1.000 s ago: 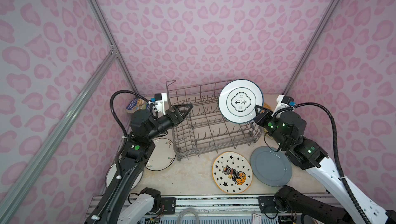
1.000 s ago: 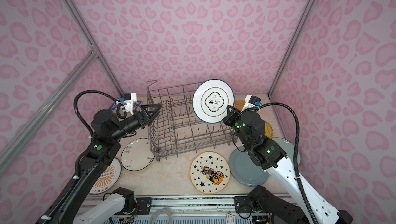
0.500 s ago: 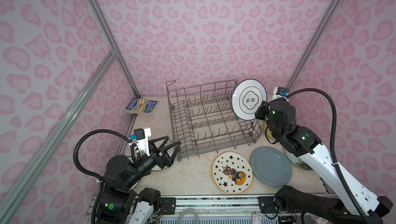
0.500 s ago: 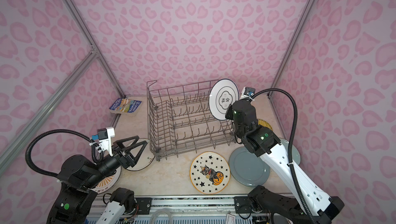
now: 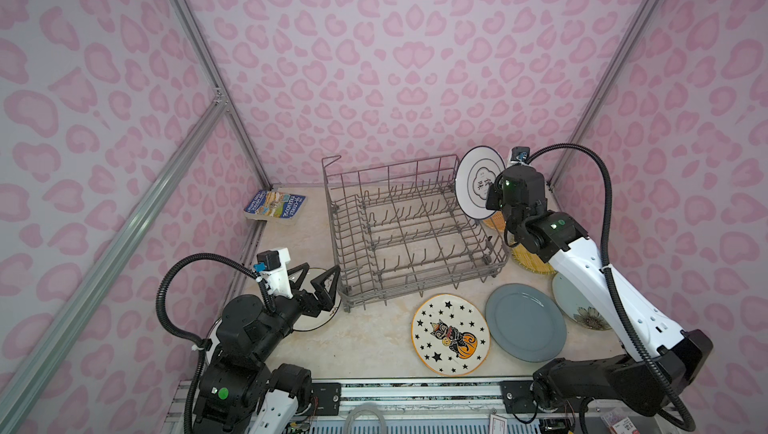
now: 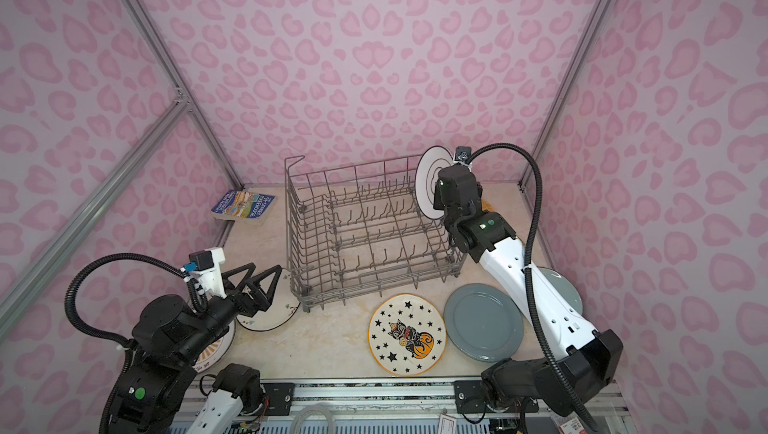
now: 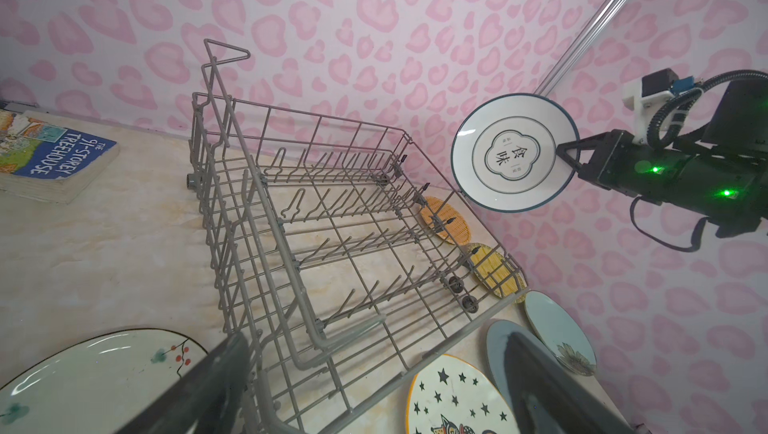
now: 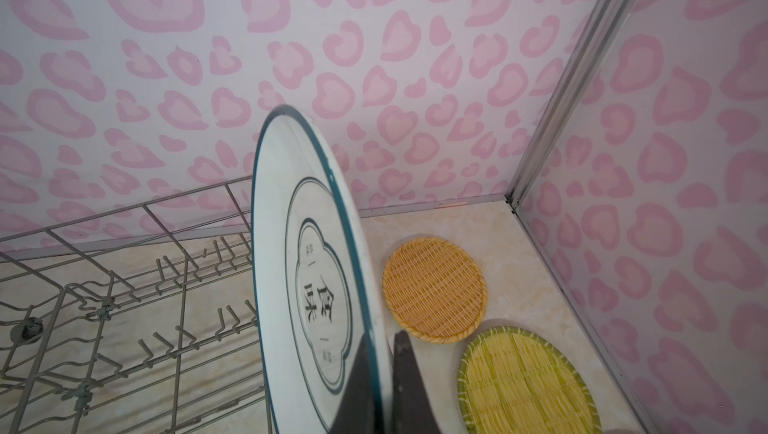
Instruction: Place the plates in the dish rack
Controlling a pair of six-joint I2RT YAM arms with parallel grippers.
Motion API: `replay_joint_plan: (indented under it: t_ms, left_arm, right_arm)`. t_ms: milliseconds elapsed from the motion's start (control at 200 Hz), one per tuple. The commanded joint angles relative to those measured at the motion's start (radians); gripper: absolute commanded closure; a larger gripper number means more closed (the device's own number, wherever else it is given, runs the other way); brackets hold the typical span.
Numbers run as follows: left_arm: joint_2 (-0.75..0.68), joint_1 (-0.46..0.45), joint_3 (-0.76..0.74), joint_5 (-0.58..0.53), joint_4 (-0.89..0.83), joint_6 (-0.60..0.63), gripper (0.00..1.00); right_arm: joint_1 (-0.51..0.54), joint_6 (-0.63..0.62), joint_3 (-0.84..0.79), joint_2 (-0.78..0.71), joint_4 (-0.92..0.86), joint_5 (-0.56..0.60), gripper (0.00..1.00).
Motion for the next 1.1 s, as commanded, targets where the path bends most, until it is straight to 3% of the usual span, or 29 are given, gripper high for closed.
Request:
replay_joint_plan:
  t_ms: [0,165,535,775,1095]
  left_arm:
    - [0.035,0.001,-0.007,0.046,0.082,0.041,0.03]
    - [0.072,0.001,-0.023,0.066,0.141,0.087,0.03]
    - [0.074,0.001,-0.114,0.065,0.230,0.083,0.03]
    - [0.068,0.003,-0.127,0.063,0.250,0.078,0.03]
    - [0.091,0.015,-0.123,0.086,0.257,0.072,0.03]
  right_arm:
    - [-0.016,-0.068,0.041,0.050,0.107,-0.040,1.00]
    - [-0.050,-0.108,0.052,0.129,0.167,-0.109,1.00]
    - [-0.068,-0.321,0.291,0.402,0.206,-0.081,1.00]
    - [-0.078,-0.377,0.436,0.549,0.176,-0.041,1.00]
    - [-0.109,-0.387,0.484,0.637,0.163,-0.046,1.00]
